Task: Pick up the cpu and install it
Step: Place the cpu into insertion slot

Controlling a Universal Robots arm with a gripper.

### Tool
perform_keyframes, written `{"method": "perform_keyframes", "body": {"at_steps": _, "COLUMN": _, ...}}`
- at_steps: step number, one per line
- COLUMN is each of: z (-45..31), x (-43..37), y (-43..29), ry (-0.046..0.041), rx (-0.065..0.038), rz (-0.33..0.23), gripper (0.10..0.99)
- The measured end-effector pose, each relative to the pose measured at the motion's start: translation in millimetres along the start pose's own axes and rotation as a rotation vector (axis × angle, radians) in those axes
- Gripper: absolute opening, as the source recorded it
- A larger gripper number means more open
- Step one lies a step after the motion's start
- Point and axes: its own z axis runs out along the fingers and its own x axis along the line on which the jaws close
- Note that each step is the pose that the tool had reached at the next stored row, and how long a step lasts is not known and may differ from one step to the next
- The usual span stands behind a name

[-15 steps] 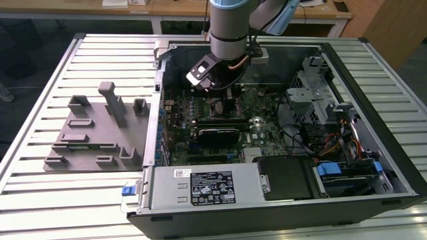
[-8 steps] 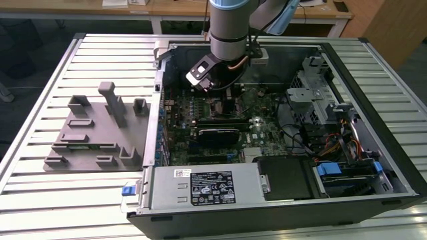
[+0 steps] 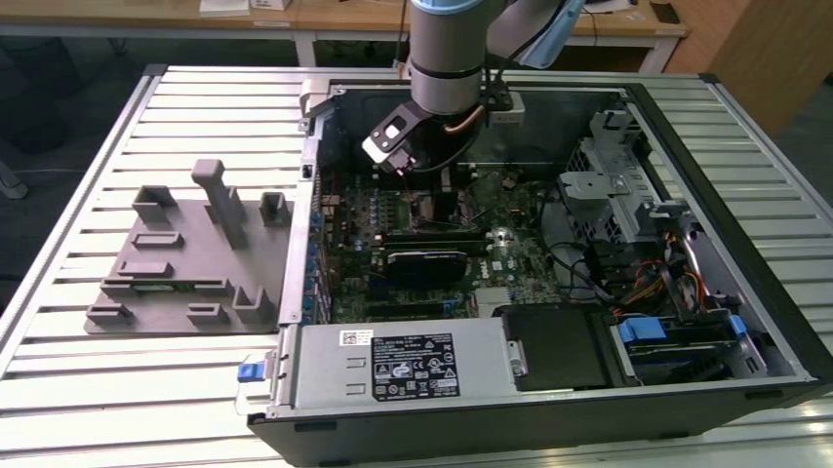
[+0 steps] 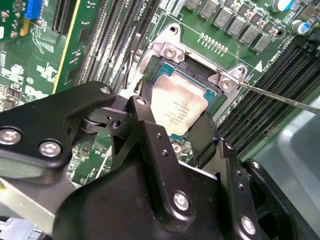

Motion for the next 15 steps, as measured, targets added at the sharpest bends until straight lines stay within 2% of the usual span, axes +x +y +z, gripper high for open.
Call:
{"method": "perform_keyframes", "body": {"at_steps": 5, "z": 0.2, "x": 0.0, "y": 0.0, "ry": 0.0019, "rx": -0.002, "rz": -0.044, "gripper": 0.537}}
{"method": "perform_keyframes", "body": {"at_steps": 8, "z": 0.3, "x": -0.1, "y": -0.1, "ry": 0.0029, "rx": -0.002, "rz": -0.046, "gripper": 0.537}}
{"method": "perform_keyframes", "body": {"at_steps": 11, "z": 0.8, "x": -0.3, "y": -0.1, "ry": 0.0087, "rx": -0.002, "rz": -0.052, "gripper": 0.537}}
{"method": "perform_keyframes", "body": {"at_steps": 15, "z": 1.7, "x": -0.3, "y": -0.1, "ry": 0.0094, "rx": -0.002, "rz": -0.052, "gripper": 0.537}}
